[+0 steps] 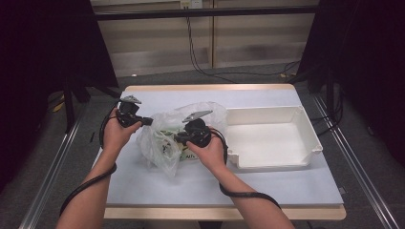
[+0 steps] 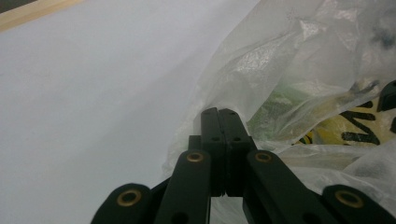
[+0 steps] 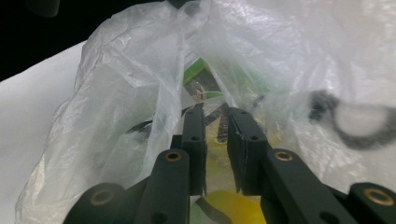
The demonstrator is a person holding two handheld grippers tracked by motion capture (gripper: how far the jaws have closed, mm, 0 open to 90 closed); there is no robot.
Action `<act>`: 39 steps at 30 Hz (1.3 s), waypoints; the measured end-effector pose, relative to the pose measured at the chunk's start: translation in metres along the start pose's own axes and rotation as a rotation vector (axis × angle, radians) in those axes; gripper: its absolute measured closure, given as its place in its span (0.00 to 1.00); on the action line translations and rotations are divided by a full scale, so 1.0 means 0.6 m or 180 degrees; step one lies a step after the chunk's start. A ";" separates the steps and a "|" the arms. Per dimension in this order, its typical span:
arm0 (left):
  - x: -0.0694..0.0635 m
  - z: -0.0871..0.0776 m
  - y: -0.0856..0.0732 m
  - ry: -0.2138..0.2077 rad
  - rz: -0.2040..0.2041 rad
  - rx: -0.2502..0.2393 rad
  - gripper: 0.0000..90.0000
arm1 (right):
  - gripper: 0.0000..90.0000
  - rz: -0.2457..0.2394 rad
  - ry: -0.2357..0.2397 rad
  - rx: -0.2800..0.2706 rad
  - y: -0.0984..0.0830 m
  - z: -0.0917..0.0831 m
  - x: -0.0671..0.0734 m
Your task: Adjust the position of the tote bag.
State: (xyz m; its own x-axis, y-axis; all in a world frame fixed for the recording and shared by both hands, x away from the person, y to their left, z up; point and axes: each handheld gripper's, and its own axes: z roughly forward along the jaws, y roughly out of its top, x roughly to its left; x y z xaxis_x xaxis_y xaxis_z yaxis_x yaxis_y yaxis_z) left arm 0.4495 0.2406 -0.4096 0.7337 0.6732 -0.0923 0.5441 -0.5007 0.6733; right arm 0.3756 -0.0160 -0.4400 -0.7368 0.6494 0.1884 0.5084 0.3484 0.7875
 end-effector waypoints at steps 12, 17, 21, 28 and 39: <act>-0.003 0.004 -0.001 -0.0047 -0.0016 -0.0008 1.00 | 0.46 -0.0180 0.0131 0.0090 0.000 0.038 0.029; -0.002 0.007 -0.004 -0.0053 -0.0028 0.0011 1.00 | 0.40 -0.0258 0.0126 0.0176 -0.010 0.058 0.037; -0.001 0.009 -0.006 -0.0020 -0.0014 0.0019 1.00 | 0.55 -0.0231 0.0164 0.0277 -0.022 0.070 0.035; 0.006 0.018 -0.011 0.0030 0.0007 0.0092 1.00 | 0.98 -0.0197 0.0358 0.0357 -0.027 0.060 0.039; 0.030 0.021 -0.012 0.0189 -0.0081 0.0077 1.00 | 1.00 0.0062 0.0567 0.0284 -0.058 0.032 0.058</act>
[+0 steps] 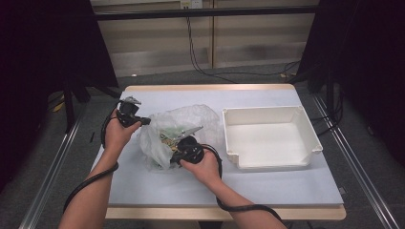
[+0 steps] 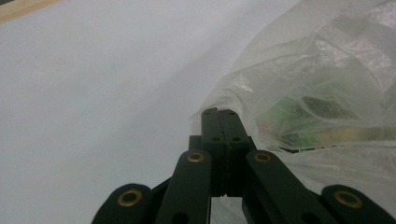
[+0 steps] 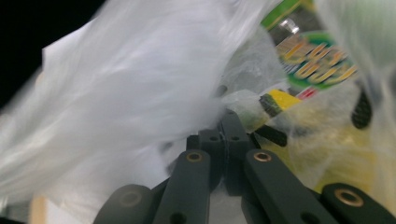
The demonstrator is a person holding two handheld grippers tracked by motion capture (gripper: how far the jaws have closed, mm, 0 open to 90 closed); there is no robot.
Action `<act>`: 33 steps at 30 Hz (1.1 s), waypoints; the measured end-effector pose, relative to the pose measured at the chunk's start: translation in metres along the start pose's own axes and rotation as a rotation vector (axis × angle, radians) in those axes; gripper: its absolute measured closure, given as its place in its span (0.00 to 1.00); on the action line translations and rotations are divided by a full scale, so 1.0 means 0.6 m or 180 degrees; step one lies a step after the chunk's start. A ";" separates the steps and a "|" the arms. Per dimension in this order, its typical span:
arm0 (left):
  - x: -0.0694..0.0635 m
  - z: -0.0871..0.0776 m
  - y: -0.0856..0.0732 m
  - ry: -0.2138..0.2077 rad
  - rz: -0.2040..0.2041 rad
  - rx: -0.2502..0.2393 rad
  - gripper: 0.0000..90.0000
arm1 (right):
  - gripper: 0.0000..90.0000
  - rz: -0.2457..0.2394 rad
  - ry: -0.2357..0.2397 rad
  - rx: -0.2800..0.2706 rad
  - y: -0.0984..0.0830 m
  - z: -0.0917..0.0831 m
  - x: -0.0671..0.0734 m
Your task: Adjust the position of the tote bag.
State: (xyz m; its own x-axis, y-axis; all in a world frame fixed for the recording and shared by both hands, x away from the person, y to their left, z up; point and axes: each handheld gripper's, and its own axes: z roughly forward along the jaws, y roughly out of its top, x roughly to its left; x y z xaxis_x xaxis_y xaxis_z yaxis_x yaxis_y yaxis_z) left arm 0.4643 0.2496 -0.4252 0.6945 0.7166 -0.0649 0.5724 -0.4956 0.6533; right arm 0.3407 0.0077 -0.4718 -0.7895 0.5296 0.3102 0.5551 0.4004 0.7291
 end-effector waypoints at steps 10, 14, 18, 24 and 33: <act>0.015 0.021 0.005 0.0068 -0.0085 -0.0021 1.00 | 1.00 0.0000 0.0119 0.0124 -0.039 0.003 0.024; 0.021 0.031 0.001 0.0063 -0.0135 -0.0020 1.00 | 1.00 -0.0093 0.0102 0.0193 -0.050 0.004 0.036; 0.023 0.037 0.001 0.0072 -0.0123 -0.0001 1.00 | 1.00 -0.0151 0.0093 0.0204 -0.053 0.001 0.041; 0.008 0.043 -0.001 -0.0029 -0.0183 0.0040 0.88 | 1.00 -0.0143 0.0061 0.0134 -0.052 -0.002 0.039; 0.011 0.010 0.000 -0.0131 -0.0450 -0.0135 0.53 | 1.00 -0.0181 -0.0022 0.0134 -0.045 -0.003 0.039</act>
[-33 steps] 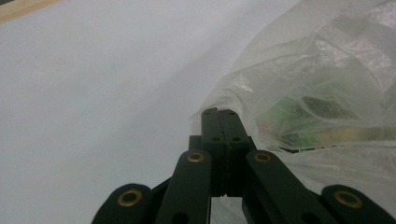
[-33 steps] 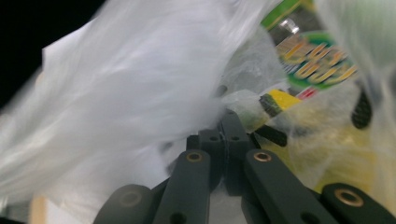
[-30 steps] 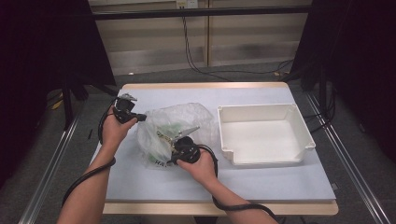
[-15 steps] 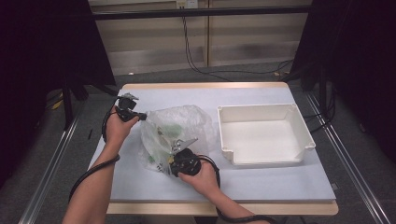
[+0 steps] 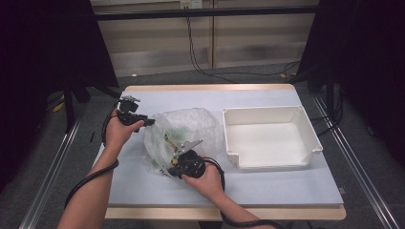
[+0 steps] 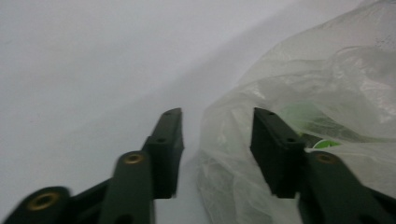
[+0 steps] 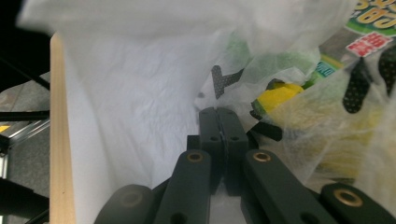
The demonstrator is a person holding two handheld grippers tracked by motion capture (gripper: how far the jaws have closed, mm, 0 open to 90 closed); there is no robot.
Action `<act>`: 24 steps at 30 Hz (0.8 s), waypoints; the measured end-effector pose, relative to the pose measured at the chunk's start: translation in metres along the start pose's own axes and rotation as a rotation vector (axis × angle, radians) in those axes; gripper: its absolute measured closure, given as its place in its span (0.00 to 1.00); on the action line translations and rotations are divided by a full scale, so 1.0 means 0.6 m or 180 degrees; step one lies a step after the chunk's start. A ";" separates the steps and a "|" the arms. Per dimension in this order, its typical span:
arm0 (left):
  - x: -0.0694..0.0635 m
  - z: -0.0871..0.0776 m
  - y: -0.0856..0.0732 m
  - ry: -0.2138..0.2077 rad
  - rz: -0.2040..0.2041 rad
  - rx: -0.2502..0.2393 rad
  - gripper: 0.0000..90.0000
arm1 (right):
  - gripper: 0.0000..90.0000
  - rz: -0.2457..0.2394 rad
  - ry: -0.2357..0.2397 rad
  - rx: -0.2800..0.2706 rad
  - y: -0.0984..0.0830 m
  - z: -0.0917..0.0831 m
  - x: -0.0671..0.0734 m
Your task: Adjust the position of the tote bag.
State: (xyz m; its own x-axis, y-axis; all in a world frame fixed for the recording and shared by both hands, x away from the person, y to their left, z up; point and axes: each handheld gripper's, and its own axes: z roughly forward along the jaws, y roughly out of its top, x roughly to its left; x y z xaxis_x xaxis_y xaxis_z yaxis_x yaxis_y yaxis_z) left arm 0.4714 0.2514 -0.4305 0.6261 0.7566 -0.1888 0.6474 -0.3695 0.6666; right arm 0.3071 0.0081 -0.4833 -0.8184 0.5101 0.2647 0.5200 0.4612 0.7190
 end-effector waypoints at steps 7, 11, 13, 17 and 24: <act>-0.010 -0.023 0.003 -0.0051 -0.0197 -0.0095 0.28 | 1.00 0.0027 -0.0045 -0.0030 0.003 -0.003 -0.001; -0.016 -0.033 0.006 -0.0118 -0.0223 -0.0104 0.20 | 1.00 0.0026 -0.0078 -0.0050 0.004 -0.005 -0.002; -0.020 -0.036 0.007 -0.0141 -0.0247 -0.0125 0.17 | 1.00 0.0061 -0.0082 -0.0069 0.004 -0.007 -0.004; -0.029 -0.037 0.008 -0.0140 -0.0195 -0.0122 0.13 | 1.00 0.0107 -0.0108 -0.0082 0.004 -0.008 -0.008; -0.048 -0.035 0.016 -0.0096 -0.0080 0.0084 0.29 | 1.00 0.0112 -0.0152 -0.0143 0.006 -0.008 -0.014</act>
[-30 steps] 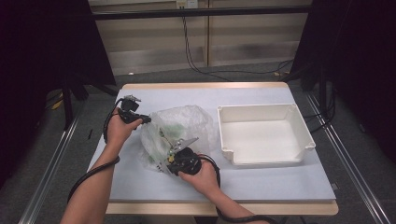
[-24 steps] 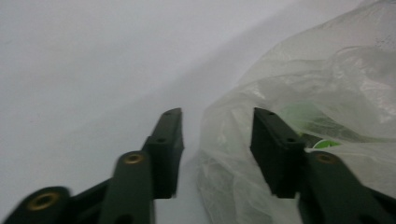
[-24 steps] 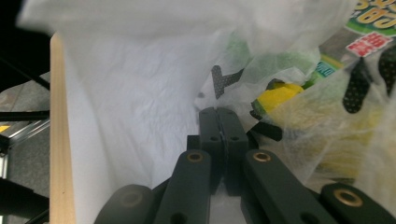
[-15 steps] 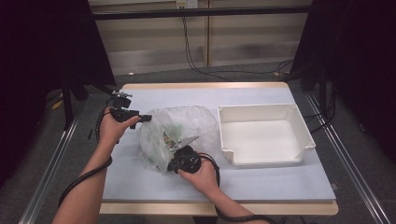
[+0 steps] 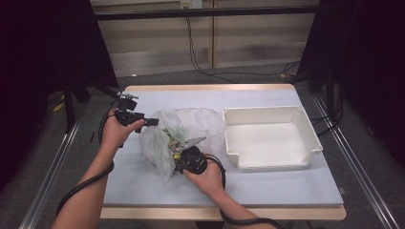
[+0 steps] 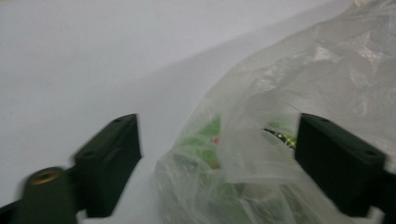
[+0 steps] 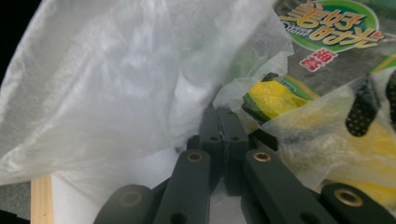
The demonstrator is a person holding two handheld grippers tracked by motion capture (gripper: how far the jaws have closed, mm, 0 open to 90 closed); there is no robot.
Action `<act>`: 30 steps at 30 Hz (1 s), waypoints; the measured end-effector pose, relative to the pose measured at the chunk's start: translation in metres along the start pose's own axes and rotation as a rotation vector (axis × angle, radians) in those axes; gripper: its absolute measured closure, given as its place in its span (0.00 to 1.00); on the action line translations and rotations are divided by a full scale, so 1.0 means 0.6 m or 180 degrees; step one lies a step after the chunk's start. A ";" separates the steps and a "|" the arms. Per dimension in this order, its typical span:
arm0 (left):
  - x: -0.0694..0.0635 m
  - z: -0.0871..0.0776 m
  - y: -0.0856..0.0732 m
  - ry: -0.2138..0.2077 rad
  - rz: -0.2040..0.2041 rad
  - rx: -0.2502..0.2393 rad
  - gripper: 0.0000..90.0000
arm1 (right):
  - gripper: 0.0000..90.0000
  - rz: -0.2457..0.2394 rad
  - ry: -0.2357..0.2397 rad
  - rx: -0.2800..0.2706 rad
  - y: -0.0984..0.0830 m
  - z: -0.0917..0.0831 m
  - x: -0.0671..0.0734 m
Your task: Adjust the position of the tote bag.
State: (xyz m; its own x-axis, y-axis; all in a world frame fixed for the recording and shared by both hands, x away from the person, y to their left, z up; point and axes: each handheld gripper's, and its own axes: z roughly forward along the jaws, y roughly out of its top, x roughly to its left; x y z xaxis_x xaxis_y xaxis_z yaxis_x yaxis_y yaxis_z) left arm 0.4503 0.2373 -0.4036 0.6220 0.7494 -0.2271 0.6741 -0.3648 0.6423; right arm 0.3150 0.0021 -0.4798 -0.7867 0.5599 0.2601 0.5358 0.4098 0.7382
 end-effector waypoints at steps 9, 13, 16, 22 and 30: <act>0.011 0.031 -0.002 -0.0005 0.0127 0.0332 0.85 | 1.00 -0.0021 -0.0019 -0.0038 0.003 -0.005 0.000; 0.026 0.037 0.001 0.0095 0.0036 0.0256 1.00 | 1.00 -0.0019 0.0060 -0.0030 0.003 -0.005 -0.001; 0.039 0.044 0.006 0.0171 0.0060 0.0283 1.00 | 1.00 -0.0013 0.0127 -0.0011 0.000 -0.001 0.003; 0.054 0.068 0.013 0.0417 0.0094 0.0267 1.00 | 1.00 -0.0001 0.0201 0.0045 -0.011 0.002 0.010; 0.061 0.092 0.026 0.0494 0.0087 0.0324 1.00 | 1.00 -0.0060 0.0196 0.0092 -0.015 -0.005 0.021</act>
State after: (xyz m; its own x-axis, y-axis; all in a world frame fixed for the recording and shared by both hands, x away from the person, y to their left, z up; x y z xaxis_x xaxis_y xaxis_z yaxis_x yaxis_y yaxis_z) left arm 0.5056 0.2285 -0.4425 0.5769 0.8119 -0.0897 0.6995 -0.4344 0.5674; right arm 0.2991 0.0033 -0.4811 -0.8136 0.5070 0.2848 0.5287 0.4409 0.7253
